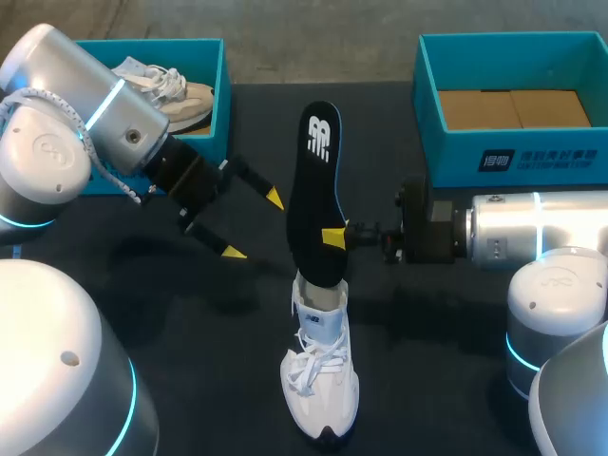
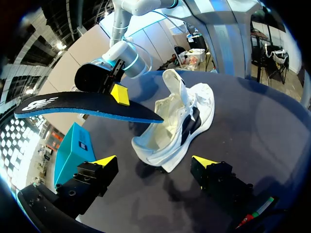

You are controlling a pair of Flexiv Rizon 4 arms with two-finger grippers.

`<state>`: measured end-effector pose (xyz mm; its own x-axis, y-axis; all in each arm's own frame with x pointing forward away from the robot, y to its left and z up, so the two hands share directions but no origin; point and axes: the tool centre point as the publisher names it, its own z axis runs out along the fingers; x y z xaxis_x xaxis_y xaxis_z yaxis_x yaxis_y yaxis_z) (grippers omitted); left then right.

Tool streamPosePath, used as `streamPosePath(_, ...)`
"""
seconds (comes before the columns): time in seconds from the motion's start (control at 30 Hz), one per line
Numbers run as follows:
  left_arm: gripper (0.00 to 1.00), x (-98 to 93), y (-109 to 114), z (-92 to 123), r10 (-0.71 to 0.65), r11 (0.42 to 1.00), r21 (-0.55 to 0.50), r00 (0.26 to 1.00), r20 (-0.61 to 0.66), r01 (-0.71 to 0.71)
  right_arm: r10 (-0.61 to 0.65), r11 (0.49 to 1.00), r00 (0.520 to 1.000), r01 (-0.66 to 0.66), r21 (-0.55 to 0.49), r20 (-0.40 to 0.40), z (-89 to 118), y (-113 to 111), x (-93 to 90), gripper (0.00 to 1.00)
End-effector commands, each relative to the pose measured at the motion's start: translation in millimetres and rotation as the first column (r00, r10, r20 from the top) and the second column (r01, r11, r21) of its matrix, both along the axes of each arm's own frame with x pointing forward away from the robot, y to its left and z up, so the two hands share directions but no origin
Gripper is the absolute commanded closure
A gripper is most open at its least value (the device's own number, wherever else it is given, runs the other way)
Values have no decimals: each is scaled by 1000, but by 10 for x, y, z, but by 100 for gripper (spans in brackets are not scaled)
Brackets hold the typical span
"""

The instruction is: Take the shoe out of the shoebox, open the shoe tongue, remove and reinsert the insole, then place the shoe into the shoebox

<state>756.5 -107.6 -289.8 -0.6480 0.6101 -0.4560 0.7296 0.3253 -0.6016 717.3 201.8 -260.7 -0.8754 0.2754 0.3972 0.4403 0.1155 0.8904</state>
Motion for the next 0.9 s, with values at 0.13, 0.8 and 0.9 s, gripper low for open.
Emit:
streamPosePath(0.13, 0, 6, -87, -126, 35, 999, 8, 998, -46, -35, 11, 1000, 1000, -11, -14, 10, -58, 71, 47, 100)
streamPosePath(0.8, 0, -57, -48, -497, 101, 985, 157, 981, -165, -75, 35, 999, 995, -33, -24, 91, -165, 59, 58, 100)
streamPosePath(0.9, 0, -58, -24, -533, 121, 981, 170, 977, -174, -92, 42, 999, 995, -40, -22, 94, -174, 79, 65, 100)
